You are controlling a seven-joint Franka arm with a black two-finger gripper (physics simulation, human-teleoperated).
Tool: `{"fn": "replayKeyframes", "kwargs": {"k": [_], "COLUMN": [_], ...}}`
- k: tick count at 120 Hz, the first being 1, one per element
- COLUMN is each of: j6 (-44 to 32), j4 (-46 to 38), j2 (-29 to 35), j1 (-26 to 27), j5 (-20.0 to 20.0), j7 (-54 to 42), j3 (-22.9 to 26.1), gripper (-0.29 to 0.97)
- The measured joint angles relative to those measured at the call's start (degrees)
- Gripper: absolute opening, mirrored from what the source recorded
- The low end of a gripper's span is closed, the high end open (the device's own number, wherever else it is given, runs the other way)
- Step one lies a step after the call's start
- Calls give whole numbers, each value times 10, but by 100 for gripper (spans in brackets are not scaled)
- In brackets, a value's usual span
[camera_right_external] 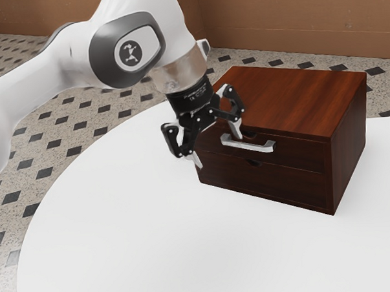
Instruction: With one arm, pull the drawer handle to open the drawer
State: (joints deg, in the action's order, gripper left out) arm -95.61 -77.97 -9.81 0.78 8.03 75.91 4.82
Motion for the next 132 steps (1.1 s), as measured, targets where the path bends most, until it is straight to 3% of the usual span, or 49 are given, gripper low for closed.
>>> {"fn": "replayKeyframes", "kwargs": {"k": [52,132], "j6": [-65,-120], "j4": [-18,-22], "j2": [-39,-60], "j1": [-1,-18], "j5": [6,6], "j7": [100,127], "j3": [-2,-3], "gripper": [68,68]}}
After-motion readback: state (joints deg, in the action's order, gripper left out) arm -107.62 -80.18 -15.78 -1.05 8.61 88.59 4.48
